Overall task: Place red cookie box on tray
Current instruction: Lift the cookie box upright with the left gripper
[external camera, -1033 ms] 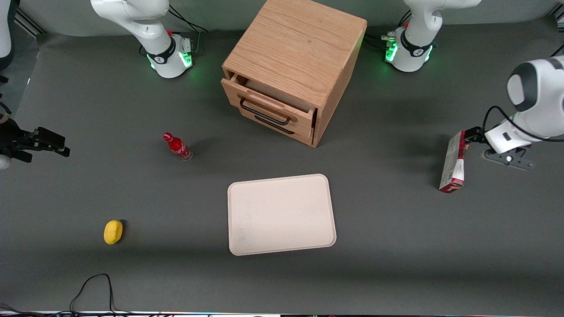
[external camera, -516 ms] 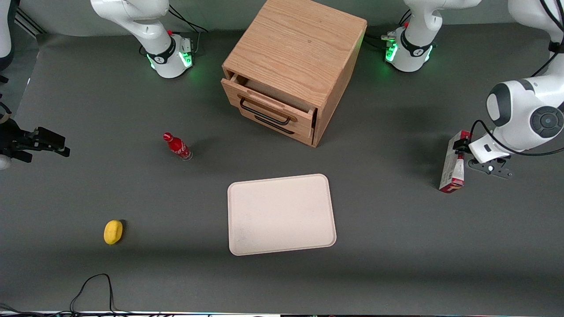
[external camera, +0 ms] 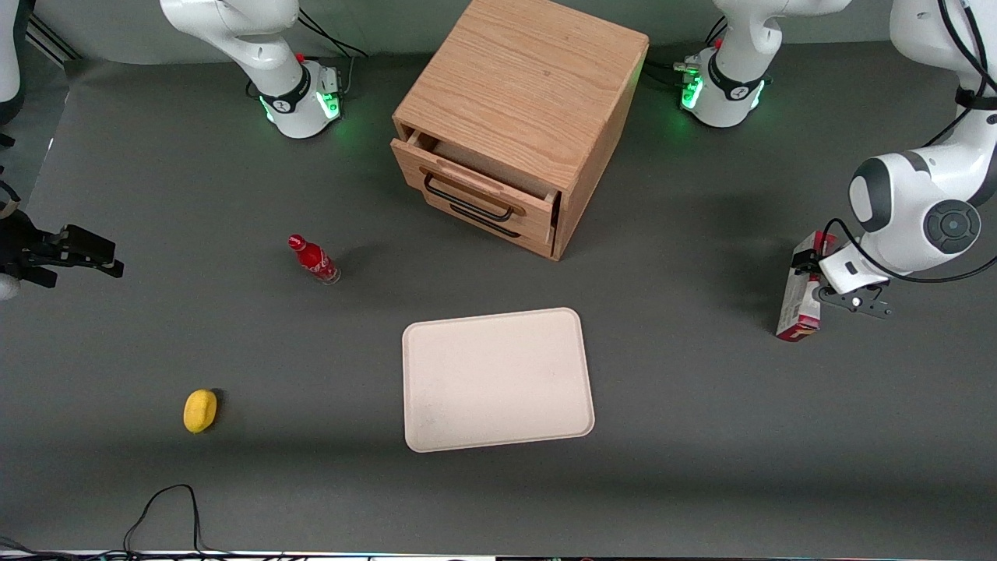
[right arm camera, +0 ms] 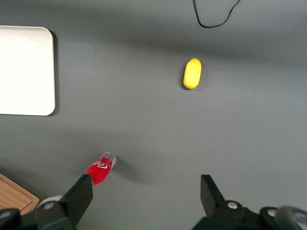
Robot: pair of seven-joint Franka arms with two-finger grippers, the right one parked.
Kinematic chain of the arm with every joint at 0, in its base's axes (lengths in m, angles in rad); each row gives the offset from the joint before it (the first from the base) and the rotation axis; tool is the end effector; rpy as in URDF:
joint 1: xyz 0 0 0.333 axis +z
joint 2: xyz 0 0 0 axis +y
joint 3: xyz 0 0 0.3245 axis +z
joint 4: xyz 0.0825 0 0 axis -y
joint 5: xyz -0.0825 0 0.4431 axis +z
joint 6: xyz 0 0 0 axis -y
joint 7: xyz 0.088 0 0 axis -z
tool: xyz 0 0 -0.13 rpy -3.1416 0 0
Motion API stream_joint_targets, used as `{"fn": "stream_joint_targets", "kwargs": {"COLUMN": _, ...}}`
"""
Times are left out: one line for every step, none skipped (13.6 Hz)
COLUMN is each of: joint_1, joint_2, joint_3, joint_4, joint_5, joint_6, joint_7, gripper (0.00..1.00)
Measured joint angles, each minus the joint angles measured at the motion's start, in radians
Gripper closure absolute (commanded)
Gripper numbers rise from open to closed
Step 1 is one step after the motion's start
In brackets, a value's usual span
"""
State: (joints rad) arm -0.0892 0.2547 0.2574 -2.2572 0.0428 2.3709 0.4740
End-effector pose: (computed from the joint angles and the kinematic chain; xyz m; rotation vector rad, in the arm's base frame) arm 0.5504 0.1001 0.1805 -3.0417 0.5256 0.2411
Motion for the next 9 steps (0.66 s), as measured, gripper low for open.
{"fn": "stream_joint_targets", "kwargs": {"joint_1": 0.000, "joint_2": 0.004, "joint_3": 0.000, "joint_4": 0.000, "joint_5": -0.003, "joint_6": 0.001, "joint_7": 0.000, "gripper": 0.20}}
{"fn": "stream_joint_targets", "kwargs": {"joint_1": 0.000, "joint_2": 0.008, "joint_3": 0.000, "joint_4": 0.000, "joint_5": -0.008, "joint_6": 0.001, "joint_7": 0.000, "gripper": 0.72}}
{"fn": "stream_joint_targets", "kwargs": {"joint_1": 0.000, "joint_2": 0.011, "joint_3": -0.001, "joint_4": 0.000, "joint_5": -0.021, "joint_6": 0.002, "joint_7": 0.000, "gripper": 1.00}}
{"fn": "stream_joint_targets", "kwargs": {"joint_1": 0.000, "joint_2": 0.012, "joint_3": -0.001, "joint_4": 0.000, "joint_5": -0.032, "joint_6": 0.002, "joint_7": 0.001, "gripper": 1.00}}
{"fn": "stream_joint_targets", "kwargs": {"joint_1": -0.001, "joint_2": 0.012, "joint_3": -0.002, "joint_4": 0.000, "joint_5": -0.037, "joint_6": 0.002, "joint_7": 0.002, "gripper": 1.00}}
{"fn": "stream_joint_targets", "kwargs": {"joint_1": -0.001, "joint_2": 0.012, "joint_3": -0.003, "joint_4": 0.000, "joint_5": -0.038, "joint_6": 0.002, "joint_7": 0.002, "gripper": 1.00}}
{"fn": "stream_joint_targets", "kwargs": {"joint_1": -0.001, "joint_2": 0.012, "joint_3": -0.004, "joint_4": 0.000, "joint_5": -0.038, "joint_6": 0.002, "joint_7": 0.002, "gripper": 1.00}}
{"fn": "stream_joint_targets", "kwargs": {"joint_1": -0.001, "joint_2": 0.012, "joint_3": -0.005, "joint_4": 0.000, "joint_5": -0.039, "joint_6": 0.002, "joint_7": 0.002, "gripper": 1.00}}
{"fn": "stream_joint_targets", "kwargs": {"joint_1": -0.001, "joint_2": 0.012, "joint_3": -0.006, "joint_4": -0.001, "joint_5": -0.039, "joint_6": 0.002, "joint_7": 0.002, "gripper": 1.00}}
